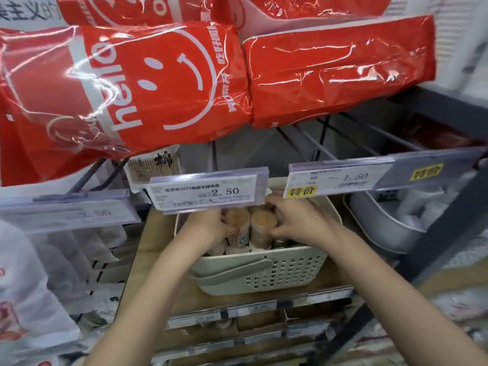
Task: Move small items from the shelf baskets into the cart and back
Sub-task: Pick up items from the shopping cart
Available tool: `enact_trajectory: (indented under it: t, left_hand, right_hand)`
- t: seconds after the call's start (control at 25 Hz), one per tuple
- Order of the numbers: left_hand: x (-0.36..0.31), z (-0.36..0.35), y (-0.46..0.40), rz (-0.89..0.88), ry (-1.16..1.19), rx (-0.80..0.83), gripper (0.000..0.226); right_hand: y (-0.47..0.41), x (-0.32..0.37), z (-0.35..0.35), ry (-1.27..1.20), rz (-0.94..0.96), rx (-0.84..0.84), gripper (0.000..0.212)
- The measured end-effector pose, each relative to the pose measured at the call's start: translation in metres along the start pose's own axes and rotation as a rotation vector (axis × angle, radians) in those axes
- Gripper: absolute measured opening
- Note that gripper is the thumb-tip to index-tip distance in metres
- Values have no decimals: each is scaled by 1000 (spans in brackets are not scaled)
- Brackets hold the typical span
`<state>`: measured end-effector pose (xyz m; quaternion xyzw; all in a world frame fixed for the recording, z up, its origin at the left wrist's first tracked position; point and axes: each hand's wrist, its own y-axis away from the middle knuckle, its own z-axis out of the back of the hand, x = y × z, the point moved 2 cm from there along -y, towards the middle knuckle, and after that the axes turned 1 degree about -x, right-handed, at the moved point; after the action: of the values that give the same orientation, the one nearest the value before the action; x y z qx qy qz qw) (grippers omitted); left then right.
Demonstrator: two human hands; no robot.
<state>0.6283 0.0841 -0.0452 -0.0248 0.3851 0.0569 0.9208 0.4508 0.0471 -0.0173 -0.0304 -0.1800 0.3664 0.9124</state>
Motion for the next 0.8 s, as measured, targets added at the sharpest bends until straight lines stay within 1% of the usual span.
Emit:
enact_trajectory:
  t: [0.12, 0.2, 0.24, 0.32, 0.36, 0.44, 0.56, 0.64, 0.72, 0.8]
  left_hand:
    - [-5, 9, 9, -36, -44, 5, 43]
    - [-10, 18, 20, -73, -79, -25, 40]
    - [-12, 23, 26, -99, -145, -57, 36]
    - [-19, 30, 38, -159, -313, -126, 30]
    - [-22, 31, 44, -186, -348, -143, 31]
    - [-28, 28, 54, -264, -326, -154, 35]
    - [-43, 6, 71, -472, -326, -163, 35]
    - [-60, -17, 85, -638, -340, -118, 37]
    - [-83, -51, 99, -799, -340, -32, 43]
    - [-109, -89, 111, -912, -332, 48, 45]
  right_hand:
    - [0, -1, -1, 5, -58, 4, 38]
    - [4, 2, 1, -23, -94, -22, 38]
    - [7, 4, 4, -44, -118, -45, 37]
    - [20, 8, 10, -53, -168, -116, 38]
    - [30, 10, 13, -47, -179, -159, 37]
    - [56, 17, 17, -5, -159, -254, 33]
    - [111, 23, 16, 141, -167, -378, 34]
    - [156, 19, 13, 219, -230, -415, 35]
    - [211, 9, 12, 264, -354, -447, 33]
    - [268, -6, 11, 277, -502, -473, 31]
